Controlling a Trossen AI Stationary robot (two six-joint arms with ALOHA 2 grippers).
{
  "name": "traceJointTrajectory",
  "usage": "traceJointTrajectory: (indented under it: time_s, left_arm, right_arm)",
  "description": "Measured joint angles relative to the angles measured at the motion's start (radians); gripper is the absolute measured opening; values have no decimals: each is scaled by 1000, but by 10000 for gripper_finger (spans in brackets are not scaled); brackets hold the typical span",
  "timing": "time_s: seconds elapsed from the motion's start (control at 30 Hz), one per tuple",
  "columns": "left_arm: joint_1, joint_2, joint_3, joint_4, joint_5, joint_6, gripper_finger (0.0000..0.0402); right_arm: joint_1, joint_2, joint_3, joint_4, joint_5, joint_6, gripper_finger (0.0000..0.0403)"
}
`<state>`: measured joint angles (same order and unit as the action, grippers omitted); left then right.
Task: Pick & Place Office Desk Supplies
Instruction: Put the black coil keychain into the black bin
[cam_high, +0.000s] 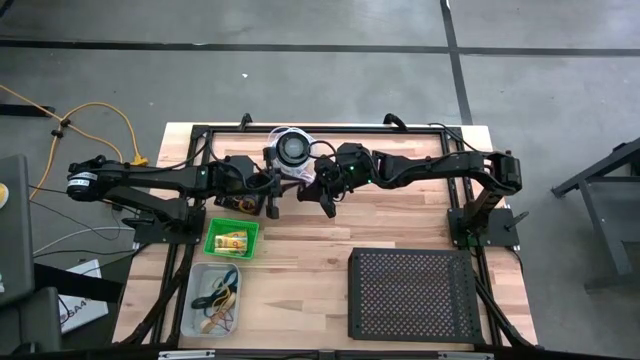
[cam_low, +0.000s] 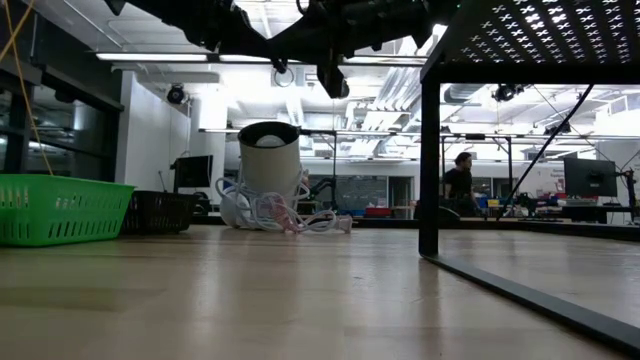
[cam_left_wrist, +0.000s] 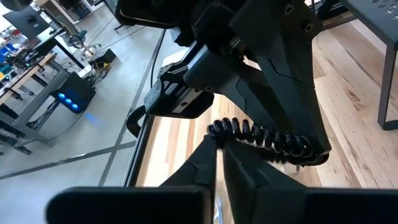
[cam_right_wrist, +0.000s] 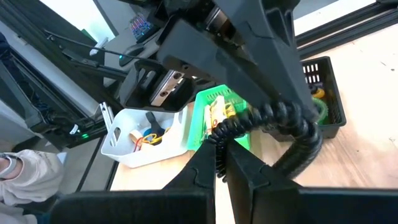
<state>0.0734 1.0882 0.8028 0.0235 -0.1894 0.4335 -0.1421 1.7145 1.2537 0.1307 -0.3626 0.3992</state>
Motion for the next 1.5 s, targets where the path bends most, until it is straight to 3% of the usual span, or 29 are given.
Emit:
traceJointTrajectory:
  time_s: [0.93, 1.1, 1.33, 1.5]
  left_arm:
    - [0, 0, 0, -32, -8, 45, 4]
    - [0, 0, 0, -32, -8, 45, 42]
    - [0, 0, 0, -31, 2, 46, 110]
    - [0, 0, 0, -2, 40, 48, 132]
  right_arm:
    - [21, 0, 0, -81, -7, 23, 9]
    - [26, -18, -1, -139, 0, 26, 9]
    - [39, -123, 0, -266, 109, 3, 9]
    - [49, -175, 0, -299, 163, -9, 9]
